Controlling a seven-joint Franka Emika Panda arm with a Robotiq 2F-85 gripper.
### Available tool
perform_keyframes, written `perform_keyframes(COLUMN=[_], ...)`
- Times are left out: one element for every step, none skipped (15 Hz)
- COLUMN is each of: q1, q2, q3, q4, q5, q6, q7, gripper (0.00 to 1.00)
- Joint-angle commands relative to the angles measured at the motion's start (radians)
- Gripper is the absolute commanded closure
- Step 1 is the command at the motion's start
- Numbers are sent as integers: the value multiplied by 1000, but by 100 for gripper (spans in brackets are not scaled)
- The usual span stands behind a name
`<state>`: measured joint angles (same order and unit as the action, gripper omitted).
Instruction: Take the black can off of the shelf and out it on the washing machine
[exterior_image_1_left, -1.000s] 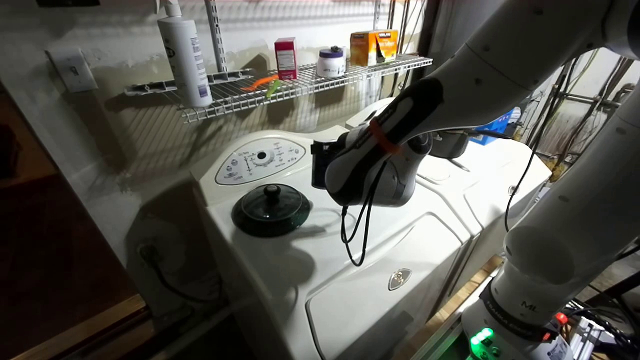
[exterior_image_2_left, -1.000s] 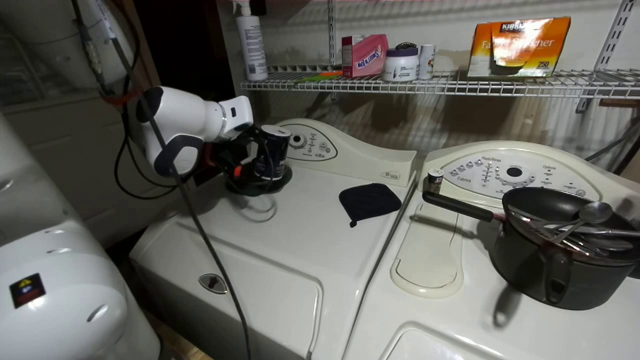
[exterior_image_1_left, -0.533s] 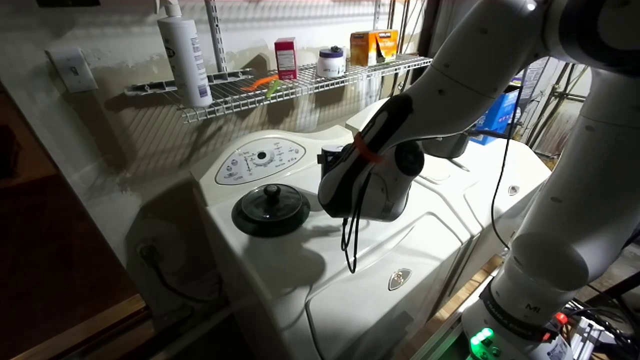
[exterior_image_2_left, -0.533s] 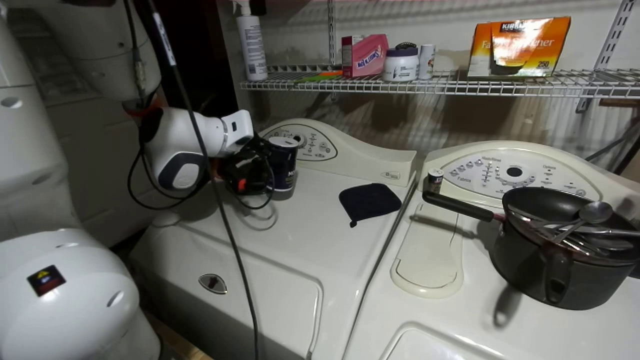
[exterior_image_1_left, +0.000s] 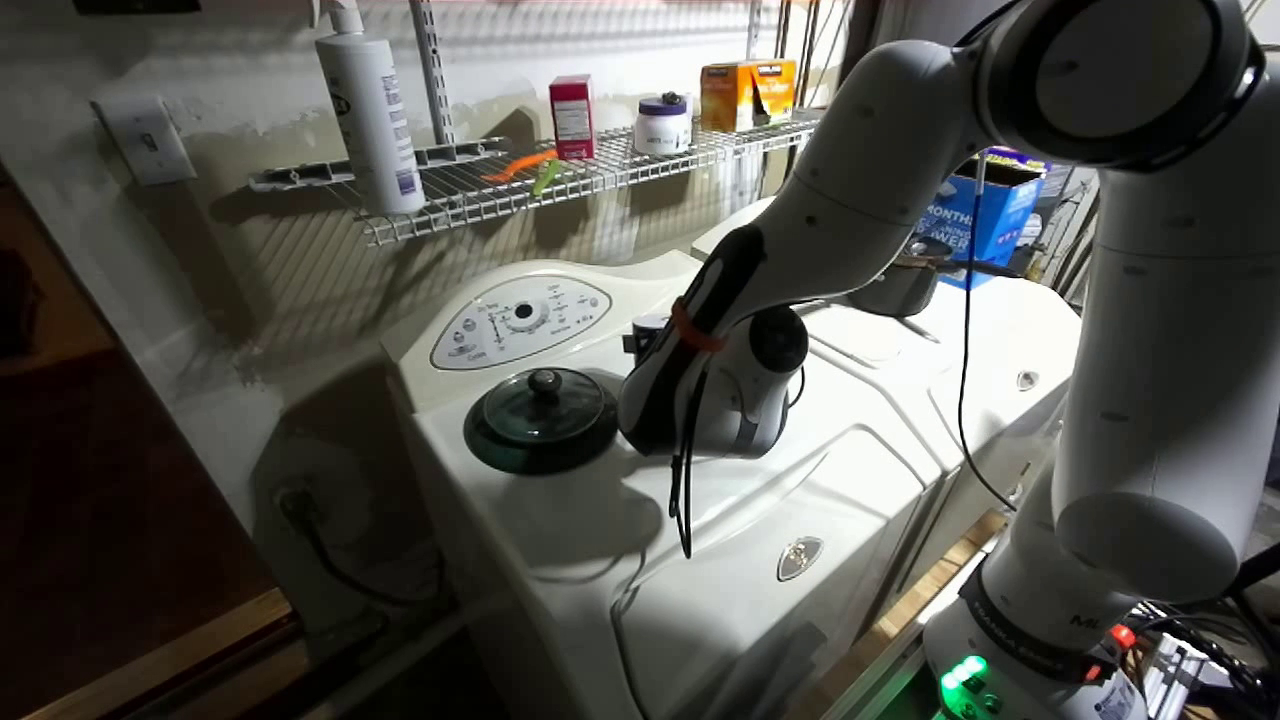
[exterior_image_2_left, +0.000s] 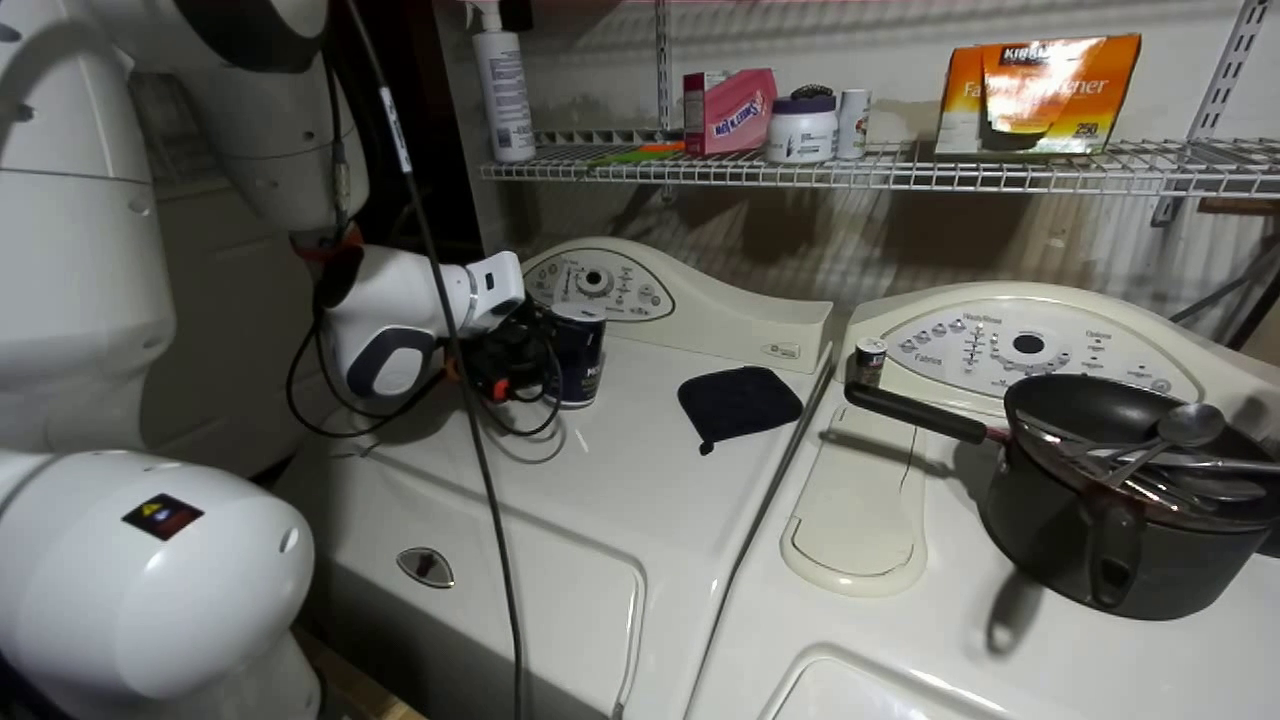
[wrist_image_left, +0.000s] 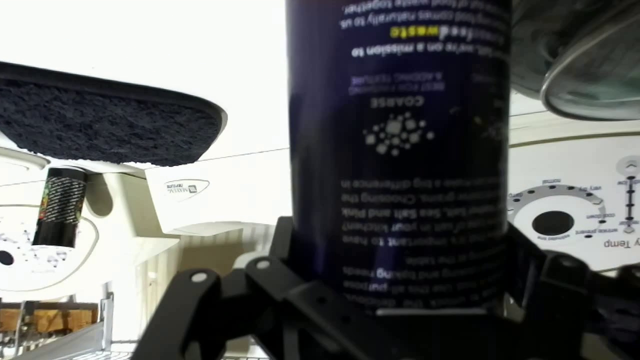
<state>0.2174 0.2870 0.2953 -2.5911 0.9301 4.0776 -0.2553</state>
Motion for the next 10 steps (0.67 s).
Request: perform_keyframes(q1=[69,82,96,105,116,124,135,146,160,178], q2=[31,26,11,4,-12,-30,-52,-70,-96,-115], q3=[-61,-67,-67,-68,-64,-57,-49,-42,-31,-22], q4=[33,32,27,22,14,5,-5,-10,-18,-19], q5=[-17,-9,6,10,29,47,80,119,183,285], q6=[24,28,27,26,19,6,-4,-10,-23,-20], q7=[22,15,9,11,9,10,5,-1,-23,-60], gripper=[1,0,0,0,0,0,0,0,0,0])
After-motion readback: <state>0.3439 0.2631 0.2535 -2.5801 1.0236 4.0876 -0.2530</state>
